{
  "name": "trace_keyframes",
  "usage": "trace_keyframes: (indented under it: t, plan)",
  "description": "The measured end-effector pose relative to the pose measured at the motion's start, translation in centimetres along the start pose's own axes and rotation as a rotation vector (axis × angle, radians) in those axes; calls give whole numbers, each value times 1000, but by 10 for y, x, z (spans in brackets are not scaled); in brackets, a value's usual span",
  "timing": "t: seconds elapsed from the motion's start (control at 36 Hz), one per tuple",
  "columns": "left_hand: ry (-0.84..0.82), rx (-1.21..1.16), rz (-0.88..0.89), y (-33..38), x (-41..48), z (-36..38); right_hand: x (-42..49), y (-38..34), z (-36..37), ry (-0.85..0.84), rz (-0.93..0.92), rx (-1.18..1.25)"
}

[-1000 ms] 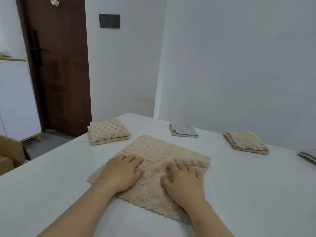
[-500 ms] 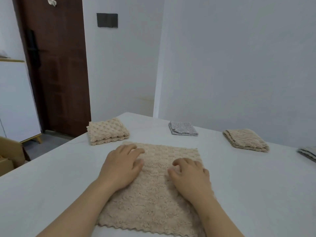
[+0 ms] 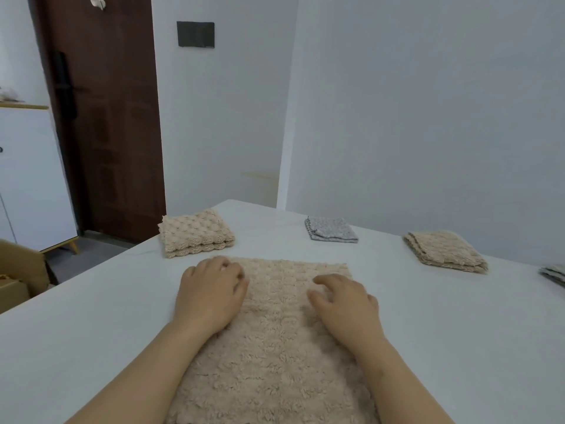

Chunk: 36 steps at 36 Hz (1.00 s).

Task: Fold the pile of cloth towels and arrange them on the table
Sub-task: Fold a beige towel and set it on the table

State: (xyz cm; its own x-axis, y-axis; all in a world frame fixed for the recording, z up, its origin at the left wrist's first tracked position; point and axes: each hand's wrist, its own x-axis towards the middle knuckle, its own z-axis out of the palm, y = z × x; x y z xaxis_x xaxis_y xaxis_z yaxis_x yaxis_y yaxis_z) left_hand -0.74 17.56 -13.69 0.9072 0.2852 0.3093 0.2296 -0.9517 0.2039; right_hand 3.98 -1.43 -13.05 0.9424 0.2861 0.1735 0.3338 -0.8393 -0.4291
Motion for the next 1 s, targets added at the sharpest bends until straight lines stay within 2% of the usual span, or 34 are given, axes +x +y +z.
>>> trace_keyframes:
  t: [0.08, 0.17, 0.31, 0.47, 0.69, 0.86, 1.0]
  plan:
    - [-148, -99, -96, -10, 8, 13, 11, 7, 4, -14, 81, -90]
    - [-288, -67, -228, -17, 14, 19, 22, 16, 10, -106, 172, -147]
    - [-373, -25, -186, -16, 17, 18, 30, 18, 18, -182, 148, -210]
    - [-306, -84, -155, -17, 18, 20, 30, 16, 18, -192, 99, -222]
    - [-78, -64, -192, -17, 16, 18, 38, 10, 21, -90, -9, -171]
    - [-226, 17, -278, -25, 17, 17, 54, 6, 27, -101, -33, -174]
    - [-164, 95, -181, -22, 15, 13, 61, 9, 31, -184, 48, -218]
